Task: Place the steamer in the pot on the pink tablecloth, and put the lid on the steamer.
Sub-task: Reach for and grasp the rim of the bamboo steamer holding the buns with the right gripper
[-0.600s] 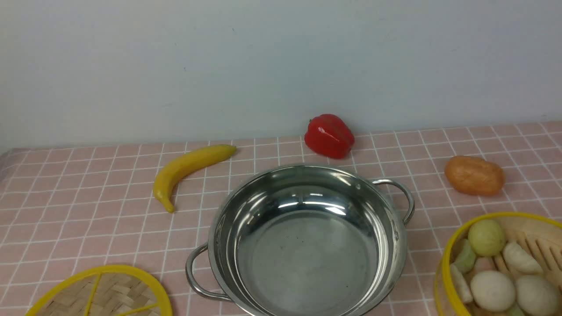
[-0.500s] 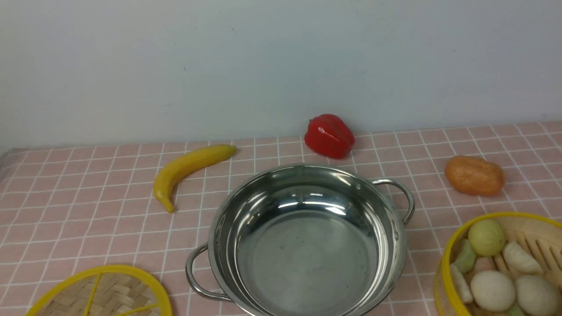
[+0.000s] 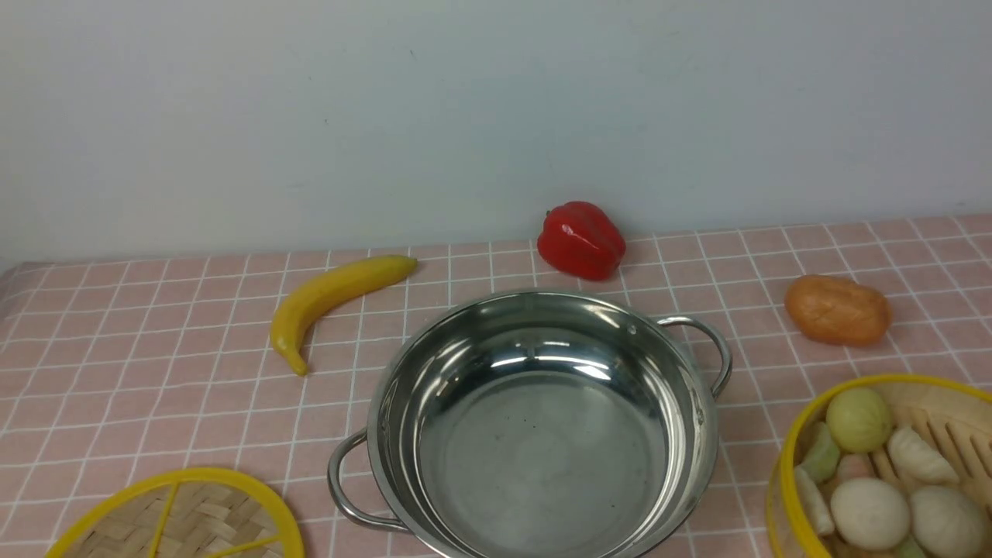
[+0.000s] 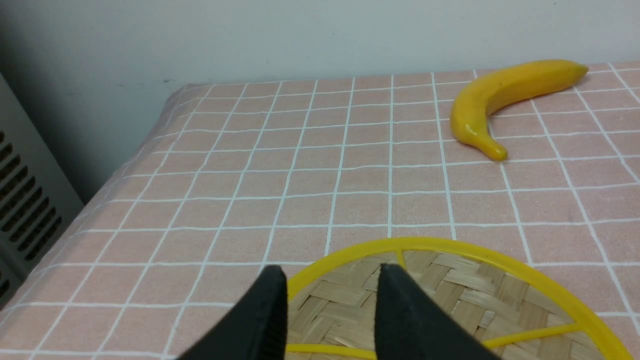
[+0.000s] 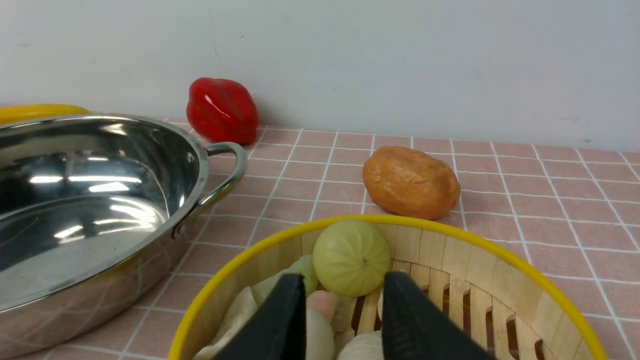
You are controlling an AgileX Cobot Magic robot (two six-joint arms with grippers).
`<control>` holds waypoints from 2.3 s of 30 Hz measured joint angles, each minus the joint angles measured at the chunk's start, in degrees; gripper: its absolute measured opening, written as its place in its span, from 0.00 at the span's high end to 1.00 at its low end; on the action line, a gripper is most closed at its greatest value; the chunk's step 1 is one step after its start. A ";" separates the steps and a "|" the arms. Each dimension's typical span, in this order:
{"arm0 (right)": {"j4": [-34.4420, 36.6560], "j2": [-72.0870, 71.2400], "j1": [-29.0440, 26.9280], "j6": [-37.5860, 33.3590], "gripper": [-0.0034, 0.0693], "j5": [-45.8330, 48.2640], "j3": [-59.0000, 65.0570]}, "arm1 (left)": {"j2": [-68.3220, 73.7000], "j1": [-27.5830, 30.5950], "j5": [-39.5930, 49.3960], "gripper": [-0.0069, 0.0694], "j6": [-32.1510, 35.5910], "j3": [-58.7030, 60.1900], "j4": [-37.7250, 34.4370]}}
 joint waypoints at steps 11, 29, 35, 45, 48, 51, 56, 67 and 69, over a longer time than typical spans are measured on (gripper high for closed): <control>2.51 -0.05 0.00 2.50 0.62 -2.45 -7.02 | 0.00 0.00 0.00 0.59 0.00 0.00 0.00; 18.07 0.40 0.00 6.37 0.62 13.42 -24.17 | 0.00 0.00 0.00 0.59 0.00 0.00 0.00; 12.84 13.19 0.00 1.26 0.62 40.24 -33.43 | 0.00 0.00 0.00 0.59 0.00 0.00 0.00; 10.58 49.85 0.06 -23.52 0.57 48.70 -38.35 | 0.00 0.00 0.00 0.59 0.00 0.00 0.00; 8.82 58.28 2.58 -23.52 0.49 46.32 -39.02 | 0.00 0.00 0.00 0.59 0.00 0.00 0.00; 3.01 66.18 7.86 -19.94 0.41 42.60 -40.40 | 0.00 0.00 0.00 0.59 0.00 0.00 0.00; -5.73 74.06 13.65 -12.57 0.37 41.25 -41.64 | 0.00 0.00 0.00 0.59 0.00 0.00 0.00; -10.51 85.87 16.61 -7.86 0.39 36.79 -42.21 | 0.00 0.00 0.00 0.59 0.00 0.00 0.00; -10.51 86.96 16.61 -6.99 0.47 36.74 -42.21 | 0.00 0.00 0.00 0.59 0.00 0.00 0.00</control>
